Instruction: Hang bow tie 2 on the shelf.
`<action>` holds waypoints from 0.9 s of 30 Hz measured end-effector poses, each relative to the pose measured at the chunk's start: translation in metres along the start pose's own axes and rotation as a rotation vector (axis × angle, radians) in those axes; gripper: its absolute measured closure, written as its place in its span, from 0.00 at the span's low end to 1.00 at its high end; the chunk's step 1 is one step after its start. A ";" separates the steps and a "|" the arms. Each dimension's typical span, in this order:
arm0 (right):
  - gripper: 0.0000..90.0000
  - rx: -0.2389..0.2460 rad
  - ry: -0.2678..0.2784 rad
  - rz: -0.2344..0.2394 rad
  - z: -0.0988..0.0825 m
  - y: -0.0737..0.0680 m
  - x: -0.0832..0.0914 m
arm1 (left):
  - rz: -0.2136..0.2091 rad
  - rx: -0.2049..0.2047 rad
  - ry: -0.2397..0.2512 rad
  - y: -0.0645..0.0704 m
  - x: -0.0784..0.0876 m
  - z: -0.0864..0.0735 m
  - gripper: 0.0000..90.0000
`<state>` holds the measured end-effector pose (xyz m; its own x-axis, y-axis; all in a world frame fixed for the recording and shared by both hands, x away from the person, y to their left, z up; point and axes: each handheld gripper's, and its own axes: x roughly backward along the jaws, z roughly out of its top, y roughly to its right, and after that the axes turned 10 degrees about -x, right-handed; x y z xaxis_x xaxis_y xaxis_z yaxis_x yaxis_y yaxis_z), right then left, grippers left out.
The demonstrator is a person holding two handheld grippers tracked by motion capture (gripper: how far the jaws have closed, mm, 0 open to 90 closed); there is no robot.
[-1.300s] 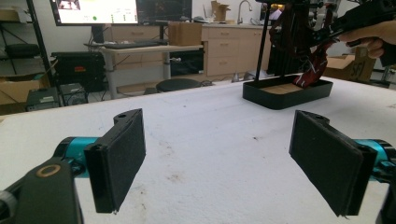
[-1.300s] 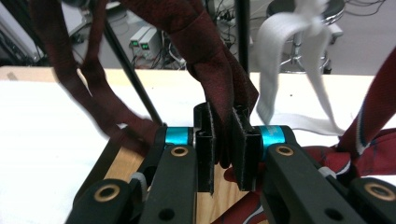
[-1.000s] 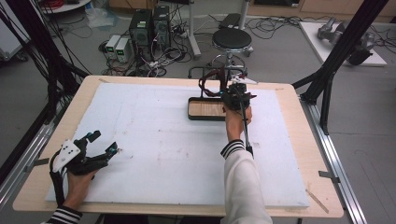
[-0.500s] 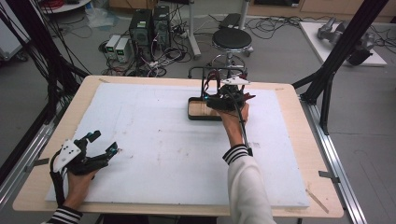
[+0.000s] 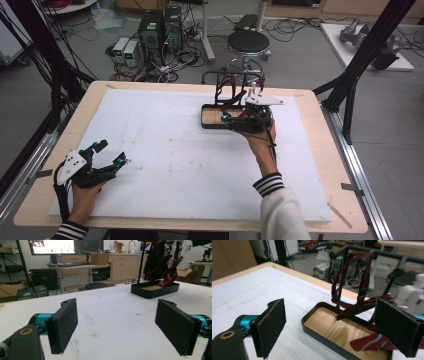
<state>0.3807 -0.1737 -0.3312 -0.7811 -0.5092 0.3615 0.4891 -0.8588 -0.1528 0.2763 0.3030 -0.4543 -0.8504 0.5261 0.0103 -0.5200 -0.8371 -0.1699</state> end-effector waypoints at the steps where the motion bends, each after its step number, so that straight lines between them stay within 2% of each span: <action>1: 0.12 0.003 0.015 0.002 -0.001 0.000 0.007 | -0.002 0.003 0.000 0.000 0.000 0.000 0.21; 2: 0.12 0.006 0.028 -0.003 -0.003 0.000 0.014 | -0.002 0.004 0.000 0.000 0.000 0.000 0.21; 3: 0.12 0.006 0.028 -0.003 -0.003 0.000 0.014 | -0.002 0.004 0.000 0.000 0.000 0.000 0.21; 4: 0.12 0.010 0.058 -0.007 -0.008 0.001 0.028 | -0.002 0.004 0.000 0.000 0.000 0.000 0.21; 5: 0.12 0.010 0.058 -0.007 -0.008 0.001 0.028 | -0.001 0.003 0.000 0.000 0.000 0.000 0.21; 6: 0.12 0.006 0.084 -0.009 -0.016 0.001 0.040 | -0.001 0.003 0.001 0.000 0.000 0.000 0.21; 7: 0.12 0.006 0.084 -0.009 -0.016 0.001 0.040 | -0.001 0.002 0.001 0.000 0.001 0.000 0.21; 9: 0.12 0.013 0.115 0.000 -0.030 0.002 0.057 | 0.000 0.000 0.005 0.000 0.001 0.000 0.21; 10: 0.12 0.010 0.129 0.010 -0.035 0.002 0.061 | 0.001 0.000 0.007 0.000 0.001 0.000 0.21; 12: 0.12 0.008 0.124 0.019 -0.040 0.003 0.066 | 0.003 -0.004 0.011 0.000 0.002 0.000 0.21; 13: 0.12 -0.004 0.139 0.037 -0.050 0.006 0.075 | 0.004 -0.003 0.013 0.000 0.002 0.000 0.21; 16: 0.12 0.014 0.158 0.030 -0.066 0.009 0.087 | 0.003 -0.002 0.012 0.000 0.002 0.000 0.21; 17: 0.12 0.014 0.158 0.030 -0.066 0.009 0.087 | 0.003 -0.002 0.013 0.000 0.002 0.000 0.21; 18: 0.12 0.004 0.192 0.039 -0.078 0.013 0.094 | 0.005 -0.002 0.013 0.000 0.002 0.000 0.20; 19: 0.12 0.004 0.192 0.039 -0.078 0.013 0.094 | 0.005 -0.002 0.013 0.000 0.002 0.000 0.20; 21: 0.12 -0.016 0.255 0.025 -0.095 0.019 0.104 | 0.006 -0.001 0.017 0.000 0.002 -0.001 0.20; 27: 0.12 -0.019 0.324 -0.041 -0.126 0.027 0.115 | 0.010 0.000 0.028 0.000 0.003 -0.001 0.20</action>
<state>0.2556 -0.2625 -0.4097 -0.8846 -0.4630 0.0564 0.4495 -0.8785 -0.1621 0.2734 0.3046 -0.4553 -0.8528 0.5218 -0.0191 -0.5116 -0.8423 -0.1700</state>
